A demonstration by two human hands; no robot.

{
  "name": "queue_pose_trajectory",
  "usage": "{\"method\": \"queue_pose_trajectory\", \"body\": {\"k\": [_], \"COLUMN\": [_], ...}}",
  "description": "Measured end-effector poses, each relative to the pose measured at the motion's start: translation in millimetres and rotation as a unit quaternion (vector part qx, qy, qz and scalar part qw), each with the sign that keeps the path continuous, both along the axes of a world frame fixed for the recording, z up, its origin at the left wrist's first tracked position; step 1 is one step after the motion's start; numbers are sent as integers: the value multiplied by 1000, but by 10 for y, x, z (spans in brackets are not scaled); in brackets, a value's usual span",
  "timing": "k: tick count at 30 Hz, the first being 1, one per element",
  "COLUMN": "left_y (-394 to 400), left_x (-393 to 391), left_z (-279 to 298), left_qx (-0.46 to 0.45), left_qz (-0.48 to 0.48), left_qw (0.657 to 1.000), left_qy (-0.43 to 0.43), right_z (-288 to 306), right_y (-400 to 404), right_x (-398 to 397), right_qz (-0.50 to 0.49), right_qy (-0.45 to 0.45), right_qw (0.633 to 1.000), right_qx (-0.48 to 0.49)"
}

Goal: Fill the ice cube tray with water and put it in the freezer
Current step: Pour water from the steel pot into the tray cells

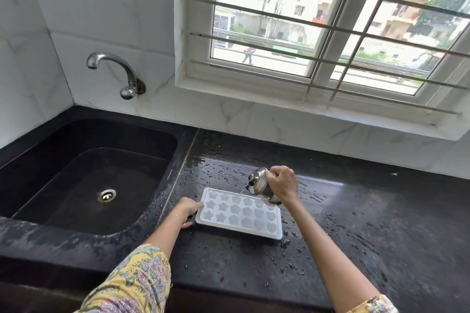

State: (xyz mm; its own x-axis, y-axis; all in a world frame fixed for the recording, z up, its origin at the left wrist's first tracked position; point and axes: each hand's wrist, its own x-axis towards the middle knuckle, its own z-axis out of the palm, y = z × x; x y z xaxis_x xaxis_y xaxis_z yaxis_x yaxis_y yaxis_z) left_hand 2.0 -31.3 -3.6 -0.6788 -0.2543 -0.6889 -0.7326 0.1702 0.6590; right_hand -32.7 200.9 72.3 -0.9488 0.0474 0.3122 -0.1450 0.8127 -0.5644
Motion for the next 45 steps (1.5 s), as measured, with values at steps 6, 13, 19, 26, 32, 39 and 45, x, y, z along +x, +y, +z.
{"method": "queue_pose_trajectory", "body": {"k": [6,13,19,26,32,39,45], "left_y": [-4,-6,-2,3,21,18,17], "left_x": [19,26,19,4,8,15,19], "left_z": [24,30,2,-17,-8,-9,-16], "left_qx": [5,1,7,1,-13,-5,-2], "left_qz": [-2,-3,0,5,1,4,12], "left_qw": [1000,1000,1000,1000,1000,1000,1000], "left_qy": [1,4,2,10,13,8,14], "right_z": [-47,9,6,-121,-147,-91,21], "right_y": [7,107,170,228,231,244,228], "right_x": [-8,-107,-54,7,50,72,116], "right_qz": [-24,-60,-51,-50,-45,-41,-35], "right_qy": [-3,-2,2,1,-2,9,33], "right_qw": [998,984,989,997,998,999,998], "right_qx": [-60,-169,-137,-57,-32,-23,-28]}}
